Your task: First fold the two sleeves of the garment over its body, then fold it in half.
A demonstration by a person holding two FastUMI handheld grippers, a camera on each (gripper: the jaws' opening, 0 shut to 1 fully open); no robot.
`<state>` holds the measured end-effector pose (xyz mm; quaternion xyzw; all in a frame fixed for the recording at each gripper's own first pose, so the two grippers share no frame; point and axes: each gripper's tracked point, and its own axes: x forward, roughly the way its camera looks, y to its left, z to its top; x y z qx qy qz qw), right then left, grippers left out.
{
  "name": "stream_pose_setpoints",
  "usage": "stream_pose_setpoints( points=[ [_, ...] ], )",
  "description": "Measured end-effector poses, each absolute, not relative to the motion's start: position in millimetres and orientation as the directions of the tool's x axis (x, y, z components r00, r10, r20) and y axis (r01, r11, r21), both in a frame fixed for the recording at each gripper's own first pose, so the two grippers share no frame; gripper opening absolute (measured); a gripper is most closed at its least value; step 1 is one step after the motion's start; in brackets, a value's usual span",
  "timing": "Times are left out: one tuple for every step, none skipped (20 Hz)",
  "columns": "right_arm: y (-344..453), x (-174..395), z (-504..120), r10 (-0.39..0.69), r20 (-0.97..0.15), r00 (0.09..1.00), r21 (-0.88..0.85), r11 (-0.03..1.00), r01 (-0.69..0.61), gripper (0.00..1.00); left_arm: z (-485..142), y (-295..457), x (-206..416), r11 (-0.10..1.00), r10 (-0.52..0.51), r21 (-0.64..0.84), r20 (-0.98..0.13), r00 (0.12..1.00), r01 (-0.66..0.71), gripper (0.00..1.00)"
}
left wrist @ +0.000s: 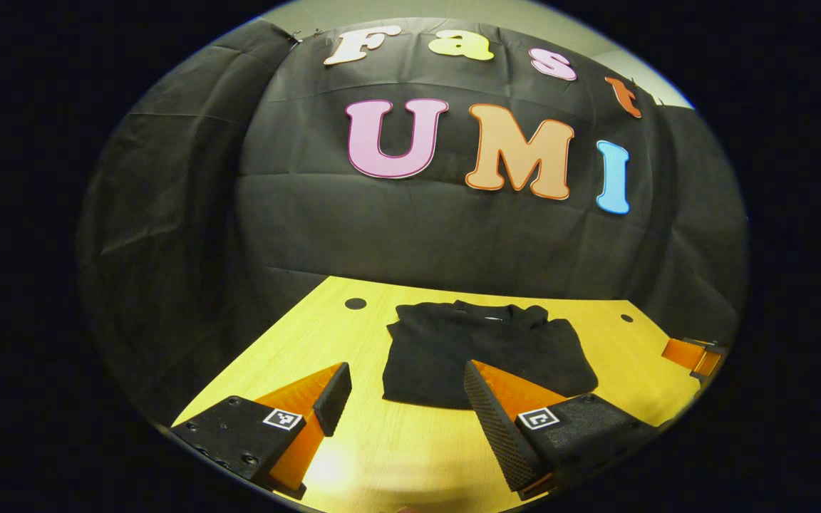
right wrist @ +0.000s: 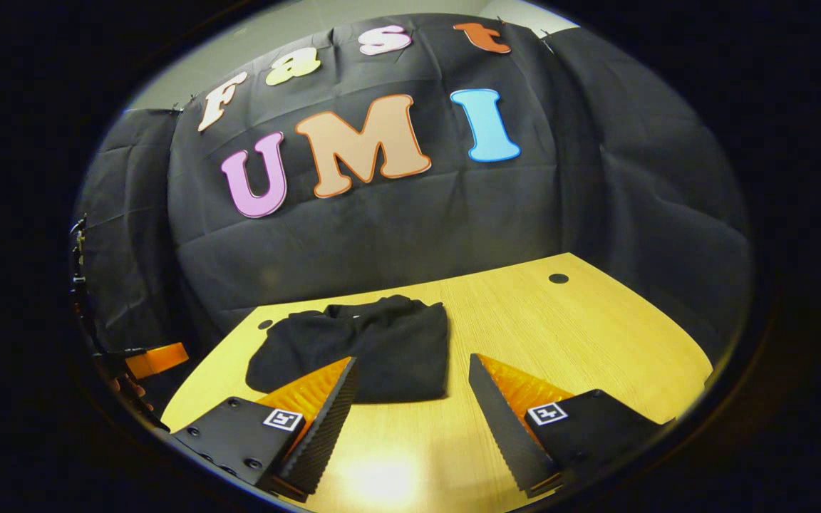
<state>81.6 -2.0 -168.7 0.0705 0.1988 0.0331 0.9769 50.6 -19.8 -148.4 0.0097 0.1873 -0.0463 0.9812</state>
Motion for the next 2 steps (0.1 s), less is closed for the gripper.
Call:
stream_pose_setpoints(
  points=[
    [0.1, 74.8, -167.8, 0.094, -0.380, 0.920, 0.153, 0.988, -0.038, 0.98, -148.8, -19.5, 45.5, 0.995, -0.092, 0.005, -0.371, 0.924, 0.102, 0.94],
    [4.4, 67.6, -167.5, 0.099, -0.379, 0.920, 0.157, 0.987, -0.042, 0.98, -148.6, -18.5, 42.5, 0.994, -0.095, 0.009, -0.369, 0.924, 0.106, 0.94]
  ],
)
